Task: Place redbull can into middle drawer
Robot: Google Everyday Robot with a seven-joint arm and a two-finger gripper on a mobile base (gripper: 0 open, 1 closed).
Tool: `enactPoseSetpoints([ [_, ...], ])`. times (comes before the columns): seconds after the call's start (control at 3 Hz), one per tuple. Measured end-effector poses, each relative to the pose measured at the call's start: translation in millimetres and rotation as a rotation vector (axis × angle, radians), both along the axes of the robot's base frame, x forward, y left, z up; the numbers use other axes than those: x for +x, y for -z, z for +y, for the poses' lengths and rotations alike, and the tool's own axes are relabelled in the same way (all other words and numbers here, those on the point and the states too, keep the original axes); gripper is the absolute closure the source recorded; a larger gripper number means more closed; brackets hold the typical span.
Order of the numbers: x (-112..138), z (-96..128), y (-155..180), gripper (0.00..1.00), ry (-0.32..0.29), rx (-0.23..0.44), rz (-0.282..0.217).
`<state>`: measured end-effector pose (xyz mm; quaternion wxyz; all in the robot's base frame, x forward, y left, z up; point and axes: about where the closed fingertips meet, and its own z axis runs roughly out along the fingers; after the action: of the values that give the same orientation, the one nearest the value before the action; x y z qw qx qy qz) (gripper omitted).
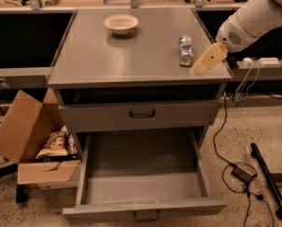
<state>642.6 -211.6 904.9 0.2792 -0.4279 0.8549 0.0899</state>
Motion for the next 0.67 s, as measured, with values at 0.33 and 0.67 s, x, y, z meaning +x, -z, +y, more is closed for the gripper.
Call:
enactPoseSetpoints([
  [0.33, 5.0, -0.3, 4.1, 0.00, 0.032, 0.012, 0.011],
  [0.67, 45.5, -11.1, 14.8, 0.00, 0.166, 0.106, 0.031],
])
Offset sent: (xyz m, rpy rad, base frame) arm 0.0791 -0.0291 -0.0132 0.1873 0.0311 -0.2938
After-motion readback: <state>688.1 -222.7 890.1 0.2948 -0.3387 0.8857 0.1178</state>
